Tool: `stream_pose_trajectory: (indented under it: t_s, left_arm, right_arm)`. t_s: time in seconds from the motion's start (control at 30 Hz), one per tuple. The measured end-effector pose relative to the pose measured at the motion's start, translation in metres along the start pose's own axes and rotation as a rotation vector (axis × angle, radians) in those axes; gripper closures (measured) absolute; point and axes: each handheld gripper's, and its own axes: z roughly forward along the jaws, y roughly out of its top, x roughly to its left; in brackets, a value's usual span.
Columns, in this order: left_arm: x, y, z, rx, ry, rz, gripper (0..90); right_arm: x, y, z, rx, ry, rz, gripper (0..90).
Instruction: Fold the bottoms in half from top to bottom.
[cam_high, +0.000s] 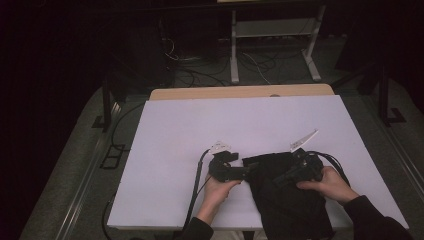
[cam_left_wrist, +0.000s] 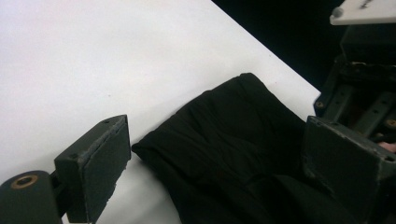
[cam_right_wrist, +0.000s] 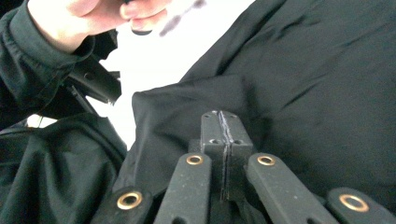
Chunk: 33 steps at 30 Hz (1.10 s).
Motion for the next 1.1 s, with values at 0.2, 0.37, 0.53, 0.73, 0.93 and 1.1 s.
stream_pose_trajectory:
  t_s: [0.2, 0.37, 0.53, 0.73, 0.93, 1.1]
  left_arm:
    - [0.000, -0.003, 0.003, 0.010, -0.002, -0.002, 8.3]
    - [0.001, -0.002, 0.001, 0.001, 0.000, -0.003, 8.3]
    - [0.002, -0.001, 0.000, -0.005, 0.002, -0.005, 8.4]
    - [0.002, 0.000, 0.001, -0.010, 0.000, -0.005, 8.4]
    - [0.002, 0.002, -0.002, -0.009, 0.004, 0.000, 8.4]
    - [0.003, 0.002, -0.004, -0.011, 0.007, 0.001, 8.4]
  right_arm:
    - [0.009, -0.001, 0.008, 0.019, -0.021, -0.007, 87.5]
    - [0.007, 0.000, 0.002, -0.023, -0.066, 0.004, 87.6]
    - [0.002, 0.003, -0.002, -0.040, -0.101, 0.009, 87.9]
    - [0.000, 0.013, -0.004, -0.051, -0.124, 0.003, 88.2]
    - [-0.010, 0.023, 0.002, -0.010, -0.148, 0.011, 88.3]
    - [-0.016, 0.023, 0.010, 0.051, -0.137, 0.023, 88.3]
